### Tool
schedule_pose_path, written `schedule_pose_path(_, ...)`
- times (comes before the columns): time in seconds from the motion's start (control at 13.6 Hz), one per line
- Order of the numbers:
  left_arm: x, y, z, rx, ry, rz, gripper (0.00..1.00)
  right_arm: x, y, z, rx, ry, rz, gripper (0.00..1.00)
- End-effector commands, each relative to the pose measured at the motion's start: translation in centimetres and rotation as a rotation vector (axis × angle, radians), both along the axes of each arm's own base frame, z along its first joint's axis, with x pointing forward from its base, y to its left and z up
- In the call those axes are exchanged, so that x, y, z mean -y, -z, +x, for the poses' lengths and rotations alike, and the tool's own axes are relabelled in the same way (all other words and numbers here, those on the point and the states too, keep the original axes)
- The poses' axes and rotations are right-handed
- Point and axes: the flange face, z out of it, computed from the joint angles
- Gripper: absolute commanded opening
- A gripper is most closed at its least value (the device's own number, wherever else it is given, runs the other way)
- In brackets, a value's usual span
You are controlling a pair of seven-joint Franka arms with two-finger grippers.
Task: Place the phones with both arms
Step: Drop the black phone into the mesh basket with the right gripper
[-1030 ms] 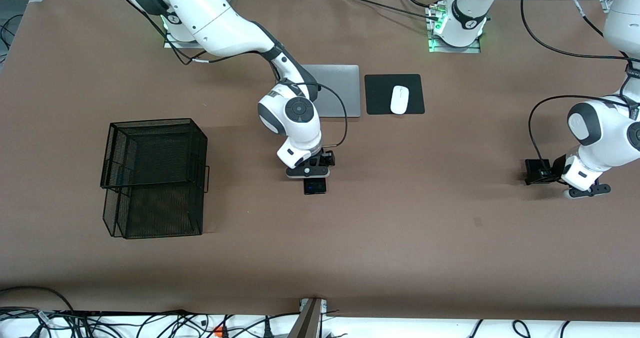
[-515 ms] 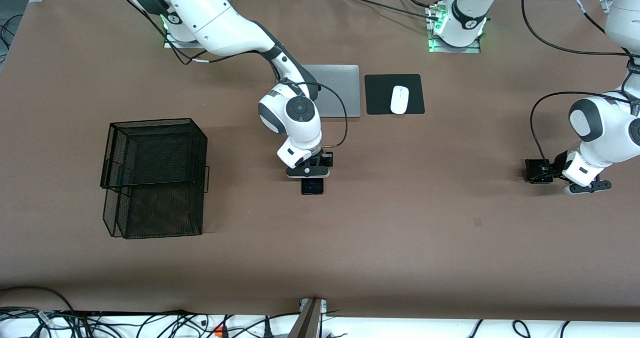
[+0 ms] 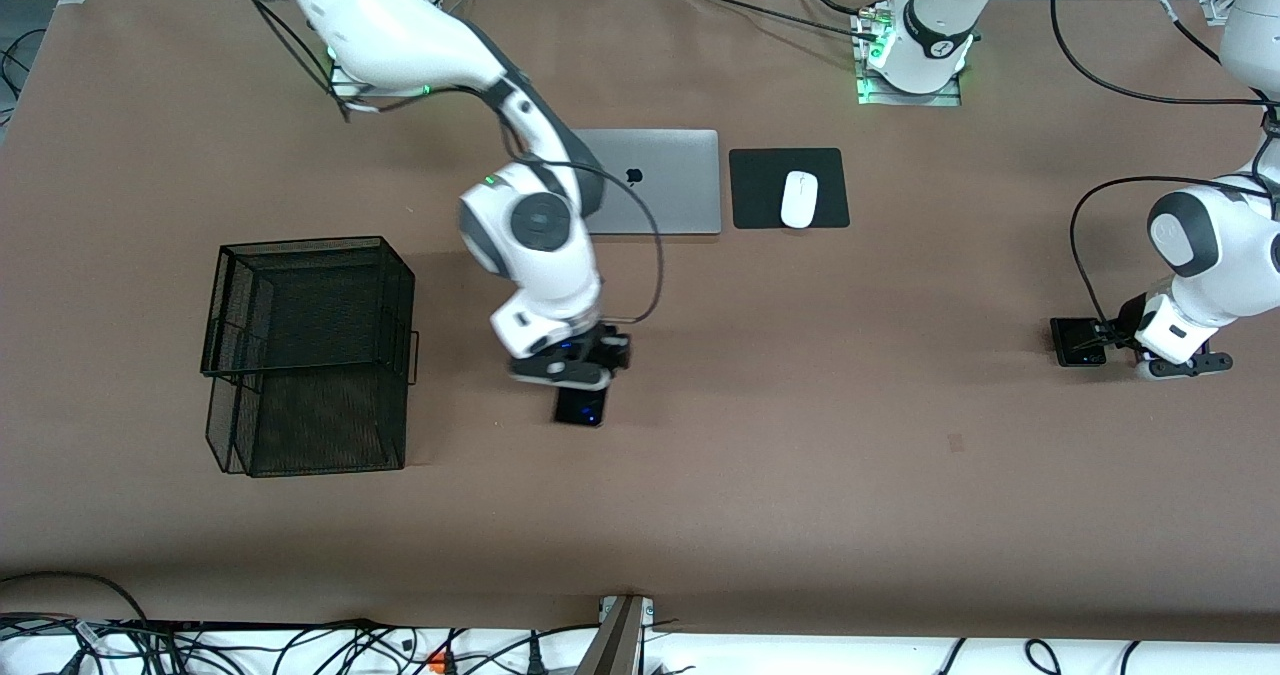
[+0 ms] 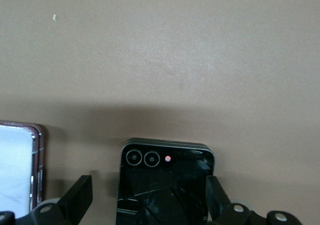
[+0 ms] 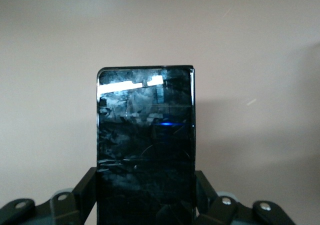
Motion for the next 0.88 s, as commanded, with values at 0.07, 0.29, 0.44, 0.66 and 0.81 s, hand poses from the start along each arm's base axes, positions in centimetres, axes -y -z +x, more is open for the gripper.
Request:
schedule_pose_path(0.07,0.8,-1.0,-0.4,0.009,0.028,0.007,1.0,8.3,-10.3,1.1,0.008,0.099,-0.062,0.0)
schedule_pose_path(0.29,0.9,-0.6,-0.4,0.004,0.04,0.009,1.0,15.6,-14.4,1.6,-0.086,0.082,-0.125,0.0)
schedule_pose_path(0.44,1.0,-0.4,-0.5,-0.007,0.089,0.04,1.0,21.2,-16.8,1.8,-0.154,0.107,-0.081,0.0)
schedule_pose_path(0.66,1.2,0.5,-0.6,0.001,0.092,0.037,1.0,29.2,-18.9,1.0,-0.223,0.057,-0.131,0.0)
schedule_pose_path(0.81,1.3,0.9,-0.7,0.002,0.092,0.035,1.0,34.2,-18.6,-0.3,-0.252,0.007,-0.137,0.0)
